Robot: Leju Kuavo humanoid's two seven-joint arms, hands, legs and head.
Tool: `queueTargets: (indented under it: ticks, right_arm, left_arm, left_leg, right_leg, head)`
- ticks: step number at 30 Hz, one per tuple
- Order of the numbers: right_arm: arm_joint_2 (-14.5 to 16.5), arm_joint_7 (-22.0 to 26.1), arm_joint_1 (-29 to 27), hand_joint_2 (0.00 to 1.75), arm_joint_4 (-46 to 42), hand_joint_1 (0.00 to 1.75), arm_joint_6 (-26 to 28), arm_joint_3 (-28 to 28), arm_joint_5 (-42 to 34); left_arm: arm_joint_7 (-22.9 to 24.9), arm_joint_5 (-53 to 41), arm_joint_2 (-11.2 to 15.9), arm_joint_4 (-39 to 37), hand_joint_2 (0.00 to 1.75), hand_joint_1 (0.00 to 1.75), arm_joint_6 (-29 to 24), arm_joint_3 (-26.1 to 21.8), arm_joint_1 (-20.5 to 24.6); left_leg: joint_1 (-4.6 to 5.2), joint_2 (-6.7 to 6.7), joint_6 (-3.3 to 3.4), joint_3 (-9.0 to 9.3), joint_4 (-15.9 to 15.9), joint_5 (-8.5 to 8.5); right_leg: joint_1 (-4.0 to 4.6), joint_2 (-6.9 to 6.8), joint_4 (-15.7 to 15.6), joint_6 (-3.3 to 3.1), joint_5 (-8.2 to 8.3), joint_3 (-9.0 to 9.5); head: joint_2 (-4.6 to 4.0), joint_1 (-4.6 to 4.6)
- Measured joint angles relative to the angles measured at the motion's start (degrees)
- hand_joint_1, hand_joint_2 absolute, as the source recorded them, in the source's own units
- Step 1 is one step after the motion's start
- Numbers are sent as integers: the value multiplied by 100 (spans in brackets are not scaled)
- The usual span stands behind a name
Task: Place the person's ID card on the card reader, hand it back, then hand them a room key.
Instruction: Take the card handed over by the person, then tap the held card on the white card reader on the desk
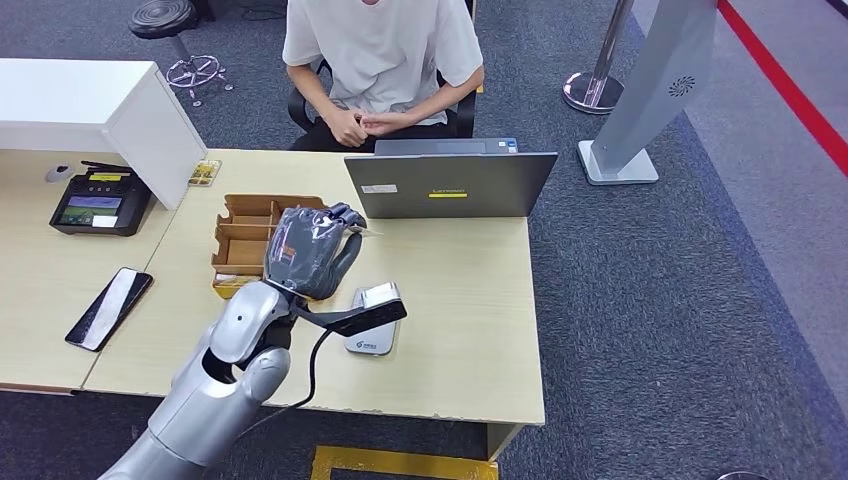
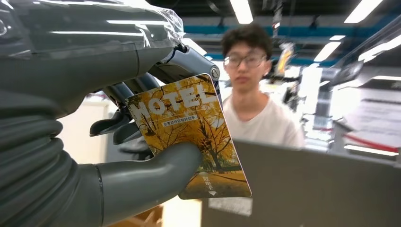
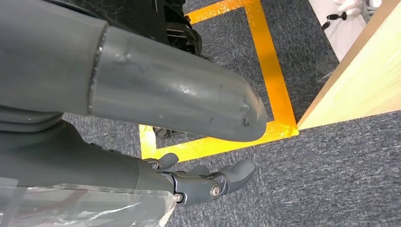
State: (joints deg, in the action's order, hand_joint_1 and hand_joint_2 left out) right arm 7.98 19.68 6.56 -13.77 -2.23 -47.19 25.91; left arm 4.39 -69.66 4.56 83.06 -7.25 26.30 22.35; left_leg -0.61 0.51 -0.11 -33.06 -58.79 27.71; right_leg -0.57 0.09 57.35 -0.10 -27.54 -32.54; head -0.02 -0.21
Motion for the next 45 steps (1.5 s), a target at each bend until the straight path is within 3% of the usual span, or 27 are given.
queueTargets:
  ticks: [27,45]
  right_arm:
    - [2,13,-1,0,0,0,0,-2,-8]
    - [2,9,-29,0,2,0,24,-15,-1]
  left_arm:
    - [126,-27,-52,0,175,175,36,72,-223]
    - [494,-79,-15,-355,175,175,897,74,-607]
  left_leg:
    - [0,-2,0,-1,0,0]
    - [0,-1,1,-2,0,0]
  right_leg:
    - [0,-1,0,0,0,0]
    - [0,-1,0,0,0,0]
  head:
    - [0,1]
    - [0,1]
